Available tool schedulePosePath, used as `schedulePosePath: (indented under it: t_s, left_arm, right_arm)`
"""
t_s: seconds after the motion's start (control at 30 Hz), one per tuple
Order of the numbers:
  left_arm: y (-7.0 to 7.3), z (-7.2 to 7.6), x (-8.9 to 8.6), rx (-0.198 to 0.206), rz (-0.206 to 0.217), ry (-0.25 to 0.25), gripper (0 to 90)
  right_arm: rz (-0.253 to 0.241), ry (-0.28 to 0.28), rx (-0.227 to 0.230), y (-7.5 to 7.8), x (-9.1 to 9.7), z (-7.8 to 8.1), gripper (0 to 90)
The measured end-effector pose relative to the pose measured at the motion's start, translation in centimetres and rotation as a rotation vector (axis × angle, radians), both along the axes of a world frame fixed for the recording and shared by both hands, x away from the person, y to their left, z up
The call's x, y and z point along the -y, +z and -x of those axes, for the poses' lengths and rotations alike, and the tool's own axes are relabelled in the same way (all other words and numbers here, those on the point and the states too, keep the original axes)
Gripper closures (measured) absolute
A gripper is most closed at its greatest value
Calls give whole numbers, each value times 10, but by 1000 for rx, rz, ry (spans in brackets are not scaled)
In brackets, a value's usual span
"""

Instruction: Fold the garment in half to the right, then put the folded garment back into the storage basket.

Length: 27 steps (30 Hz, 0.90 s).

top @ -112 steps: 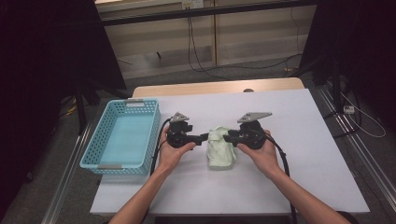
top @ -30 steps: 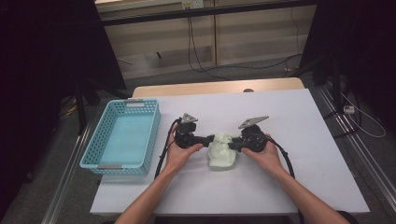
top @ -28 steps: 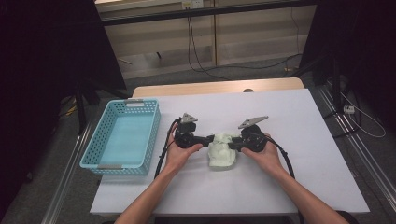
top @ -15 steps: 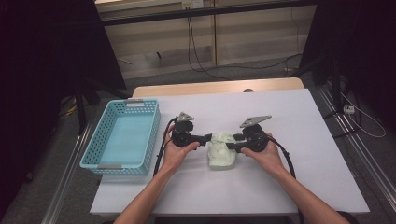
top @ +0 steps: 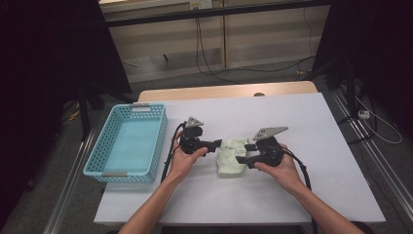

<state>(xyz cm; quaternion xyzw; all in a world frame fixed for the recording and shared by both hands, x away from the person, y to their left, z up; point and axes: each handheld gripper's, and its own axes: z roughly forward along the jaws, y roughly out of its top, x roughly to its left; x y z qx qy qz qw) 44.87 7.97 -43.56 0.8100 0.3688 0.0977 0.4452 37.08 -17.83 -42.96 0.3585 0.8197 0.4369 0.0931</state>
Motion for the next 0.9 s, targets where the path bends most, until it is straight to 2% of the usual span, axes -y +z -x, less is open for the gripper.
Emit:
schedulePosePath:
  t_s: [0.07,0.13,0.23,0.3,0.5,0.67,0.7,0.8,0.83,0.87,0.9]
  left_arm:
    - [0,0,1,-8,8,-3,89]
    - [0,0,0,15,9,-7,90]
    - [0,-1,0,37,-5,-6,117]
    - [-1,-2,-1,16,14,-12,122]
    - [-1,-3,-2,7,-10,-15,110]
    - [-2,-3,0,-24,-22,-13,117]
    - [-2,-3,2,-49,-21,-17,121]
    - [-2,-3,4,-48,-28,-37,124]
    - [-2,-3,5,-46,-26,-30,125]
    - [-2,-3,4,-57,-29,-60,126]
    - [-3,-3,4,-64,-29,-65,129]
  right_arm:
    - [7,5,-4,0,0,2,367]
    - [16,-4,13,1,-1,6,339]
    - [24,35,2,1,-3,9,297]
    - [18,55,-11,1,-5,10,286]
    - [5,62,-3,4,-8,12,293]
    - [28,91,-11,1,-10,13,313]
    - [29,103,-10,2,-11,14,324]
    - [40,117,-3,3,-13,16,354]
    - [36,124,-2,4,-14,16,382]
    - [38,123,1,4,-14,16,387]
    - [39,123,0,4,-15,16,394]
